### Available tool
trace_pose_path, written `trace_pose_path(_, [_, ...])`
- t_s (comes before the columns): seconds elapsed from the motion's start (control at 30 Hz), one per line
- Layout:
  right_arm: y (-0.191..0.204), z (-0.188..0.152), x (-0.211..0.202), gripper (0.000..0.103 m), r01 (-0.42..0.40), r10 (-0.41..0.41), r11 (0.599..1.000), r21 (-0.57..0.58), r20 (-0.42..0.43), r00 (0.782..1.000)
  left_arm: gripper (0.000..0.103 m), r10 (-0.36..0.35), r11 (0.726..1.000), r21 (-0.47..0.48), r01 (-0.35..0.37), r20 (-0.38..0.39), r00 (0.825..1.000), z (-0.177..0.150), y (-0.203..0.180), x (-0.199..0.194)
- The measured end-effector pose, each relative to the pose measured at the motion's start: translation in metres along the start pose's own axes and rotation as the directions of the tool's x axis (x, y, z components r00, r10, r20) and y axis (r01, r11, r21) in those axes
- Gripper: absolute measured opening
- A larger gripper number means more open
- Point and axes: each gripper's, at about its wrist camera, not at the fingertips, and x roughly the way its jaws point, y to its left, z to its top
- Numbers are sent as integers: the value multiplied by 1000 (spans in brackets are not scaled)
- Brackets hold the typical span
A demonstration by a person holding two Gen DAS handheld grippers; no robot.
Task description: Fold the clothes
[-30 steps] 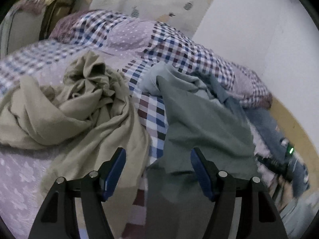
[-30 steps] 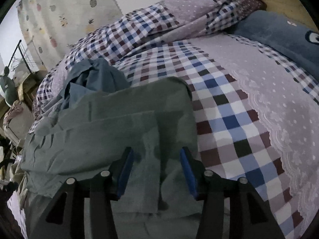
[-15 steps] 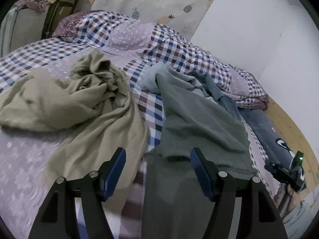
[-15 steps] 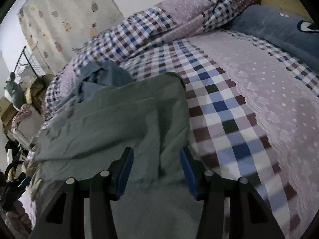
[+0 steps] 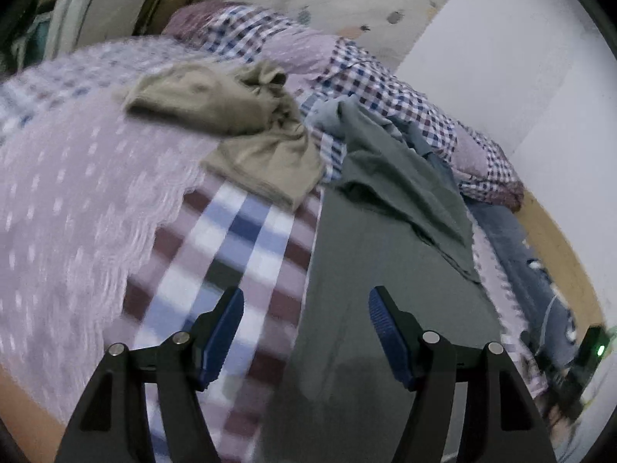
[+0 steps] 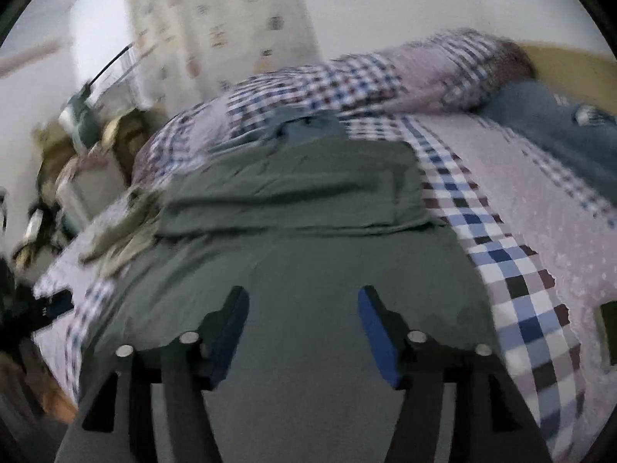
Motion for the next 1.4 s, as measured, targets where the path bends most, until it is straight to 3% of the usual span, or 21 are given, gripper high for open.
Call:
trace_pose_path(0.13, [35, -25, -17, 74, -44, 43, 997, -56, -17, 999, 72, -34, 991, -129, 25, -68, 997, -23, 21, -3])
trace_pose_path(0.37, [107, -64, -25, 75, -88, 77, 960, -264, -53, 996, 72, -59, 982, -186, 28, -161, 985, -57, 26, 2])
trace_pose_path(0.53, [151, -94, -19, 75, -101, 68, 887, -450, -89, 994, 72, -54, 969, -247, -7, -236, 970, -78, 32, 9])
trace_pose_path(0.67, [177, -118, -14, 75, -90, 40, 799, -595, -96, 995, 72, -91, 960, -278, 20, -247, 965, -84, 34, 8])
trace_pose_path(0.93, [192, -136, -18, 75, -10, -31, 760, -650, -51, 998, 72, -183, 924, -373, 90, -220, 958, -92, 44, 0])
trace_pose_path(1.03, [198, -150, -20, 75, 24, -71, 720, -694, -39, 997, 72, -216, 906, -407, 116, -208, 954, -94, 48, -3])
trace_pose_path(1.13, [203, -155, -23, 77, 39, -89, 688, -724, -31, 996, 72, -220, 907, -405, 120, -213, 952, -96, 49, -4])
trace_pose_path(1.4, [199, -151, -19, 80, 35, -85, 700, -713, -35, 996, 72, -222, 912, -393, 118, -231, 947, -97, 44, 1])
